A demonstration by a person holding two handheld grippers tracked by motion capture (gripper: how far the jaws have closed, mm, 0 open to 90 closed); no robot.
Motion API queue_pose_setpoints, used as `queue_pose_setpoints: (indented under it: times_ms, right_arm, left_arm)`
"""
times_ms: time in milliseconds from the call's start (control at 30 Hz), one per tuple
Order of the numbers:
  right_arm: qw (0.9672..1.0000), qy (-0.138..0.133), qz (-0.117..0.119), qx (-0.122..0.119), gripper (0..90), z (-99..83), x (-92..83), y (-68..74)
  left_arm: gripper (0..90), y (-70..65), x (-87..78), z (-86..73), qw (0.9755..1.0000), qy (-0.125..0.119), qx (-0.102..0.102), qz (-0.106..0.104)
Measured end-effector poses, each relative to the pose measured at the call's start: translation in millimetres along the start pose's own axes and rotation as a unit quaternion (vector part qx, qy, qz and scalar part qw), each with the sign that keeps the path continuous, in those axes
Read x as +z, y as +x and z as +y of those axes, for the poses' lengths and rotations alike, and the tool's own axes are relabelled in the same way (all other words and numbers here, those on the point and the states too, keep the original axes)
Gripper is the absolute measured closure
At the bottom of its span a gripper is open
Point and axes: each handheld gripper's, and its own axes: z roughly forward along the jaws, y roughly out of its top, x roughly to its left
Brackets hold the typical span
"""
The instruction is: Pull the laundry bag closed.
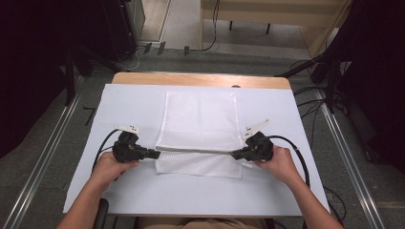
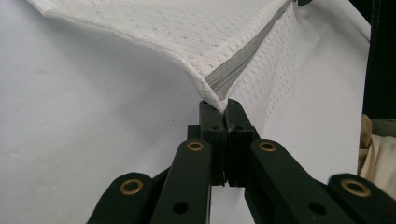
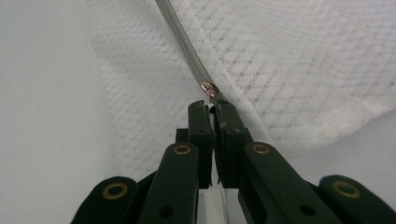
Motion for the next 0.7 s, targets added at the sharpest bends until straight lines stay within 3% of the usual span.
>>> queue_pose_setpoints:
  times_ms: [700]
  right_arm:
    - [0.9999,-0.005,-0.002,0.010,88.7,-12.0,-10.0,-2.9]
  left_arm:
    - [89.9,0.3,2.6,-0.2,0.9999,0.010,0.003,-0.002]
